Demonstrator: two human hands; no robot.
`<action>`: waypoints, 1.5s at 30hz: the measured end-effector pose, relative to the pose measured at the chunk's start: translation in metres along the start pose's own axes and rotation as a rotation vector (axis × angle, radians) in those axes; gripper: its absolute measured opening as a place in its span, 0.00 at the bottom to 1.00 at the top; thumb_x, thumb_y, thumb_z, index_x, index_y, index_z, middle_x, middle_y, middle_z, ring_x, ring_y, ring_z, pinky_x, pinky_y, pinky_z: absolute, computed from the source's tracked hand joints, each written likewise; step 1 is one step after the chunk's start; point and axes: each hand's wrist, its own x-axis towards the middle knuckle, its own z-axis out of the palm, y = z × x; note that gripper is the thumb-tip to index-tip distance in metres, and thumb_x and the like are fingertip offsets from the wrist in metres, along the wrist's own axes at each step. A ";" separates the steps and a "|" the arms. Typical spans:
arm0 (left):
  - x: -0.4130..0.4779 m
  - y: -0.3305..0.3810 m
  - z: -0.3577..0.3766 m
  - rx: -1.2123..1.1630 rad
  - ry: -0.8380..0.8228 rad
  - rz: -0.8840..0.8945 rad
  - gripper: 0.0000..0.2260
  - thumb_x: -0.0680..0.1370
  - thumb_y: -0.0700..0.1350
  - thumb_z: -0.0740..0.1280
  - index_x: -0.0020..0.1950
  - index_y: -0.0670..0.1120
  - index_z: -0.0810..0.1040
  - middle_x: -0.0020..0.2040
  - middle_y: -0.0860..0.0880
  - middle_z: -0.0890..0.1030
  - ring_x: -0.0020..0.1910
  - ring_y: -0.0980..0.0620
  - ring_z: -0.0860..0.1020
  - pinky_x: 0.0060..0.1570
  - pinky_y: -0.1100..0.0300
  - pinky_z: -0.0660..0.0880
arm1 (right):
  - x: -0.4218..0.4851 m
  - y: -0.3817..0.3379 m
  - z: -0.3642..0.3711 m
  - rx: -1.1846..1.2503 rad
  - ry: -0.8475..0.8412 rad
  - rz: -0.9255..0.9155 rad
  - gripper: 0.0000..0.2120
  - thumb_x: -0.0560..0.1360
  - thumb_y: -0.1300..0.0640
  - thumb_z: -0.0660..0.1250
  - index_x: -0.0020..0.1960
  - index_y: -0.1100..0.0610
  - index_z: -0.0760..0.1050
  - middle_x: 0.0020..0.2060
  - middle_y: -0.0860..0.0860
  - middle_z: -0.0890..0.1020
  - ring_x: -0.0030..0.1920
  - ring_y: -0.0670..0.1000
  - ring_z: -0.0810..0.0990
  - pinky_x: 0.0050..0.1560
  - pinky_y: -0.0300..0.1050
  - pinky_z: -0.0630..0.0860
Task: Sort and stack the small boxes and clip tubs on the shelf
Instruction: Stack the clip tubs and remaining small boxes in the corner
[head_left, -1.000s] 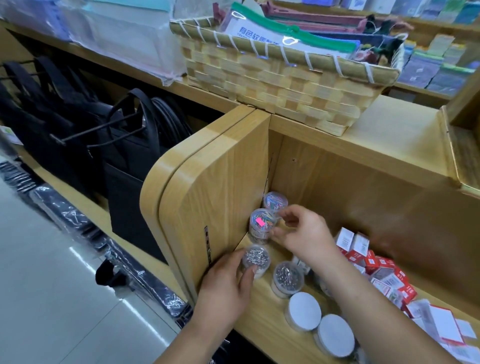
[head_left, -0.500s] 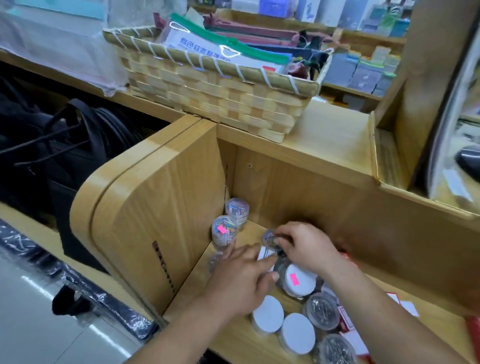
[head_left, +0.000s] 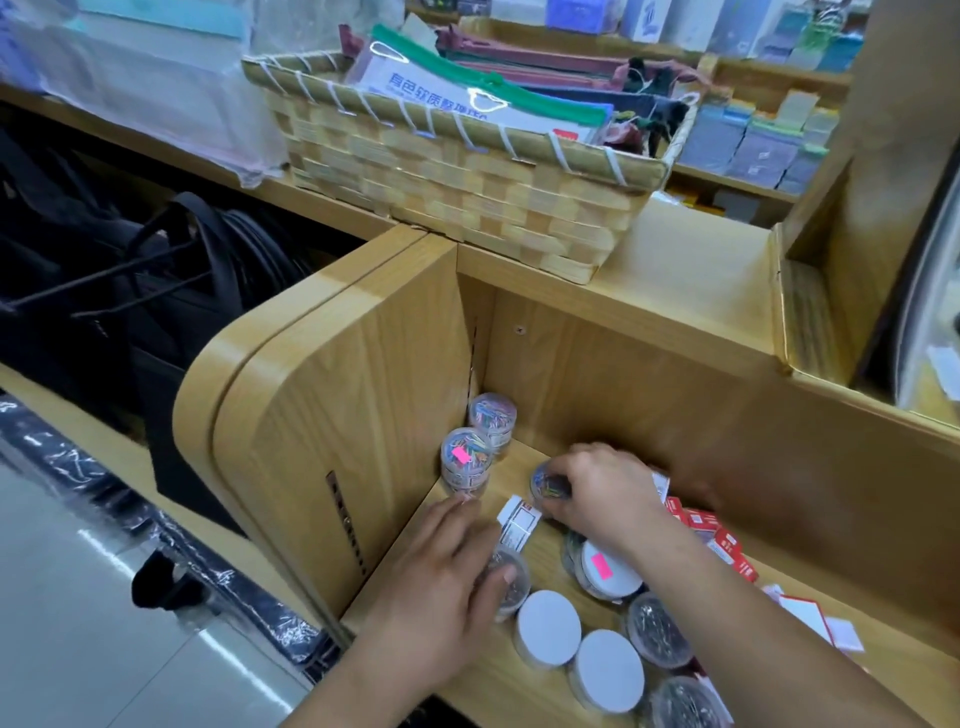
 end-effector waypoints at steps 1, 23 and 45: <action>-0.003 -0.002 -0.001 0.000 0.016 -0.008 0.18 0.84 0.56 0.59 0.62 0.46 0.80 0.66 0.48 0.77 0.72 0.45 0.71 0.73 0.51 0.64 | 0.000 -0.001 0.000 0.008 0.000 0.007 0.20 0.73 0.35 0.67 0.61 0.42 0.78 0.51 0.45 0.81 0.58 0.51 0.76 0.52 0.46 0.71; -0.067 -0.016 -0.020 -0.179 0.183 -0.091 0.14 0.76 0.39 0.71 0.61 0.47 0.83 0.65 0.50 0.77 0.63 0.48 0.76 0.58 0.50 0.76 | -0.028 -0.081 0.006 0.469 0.132 -0.102 0.19 0.68 0.39 0.75 0.56 0.45 0.80 0.51 0.41 0.83 0.54 0.45 0.79 0.53 0.46 0.76; -0.062 -0.006 -0.022 -0.161 0.062 -0.006 0.20 0.72 0.37 0.69 0.63 0.48 0.82 0.69 0.54 0.77 0.63 0.51 0.77 0.55 0.53 0.79 | -0.045 -0.002 -0.015 0.421 0.240 -0.014 0.08 0.77 0.53 0.67 0.54 0.45 0.82 0.46 0.39 0.81 0.51 0.46 0.80 0.48 0.50 0.79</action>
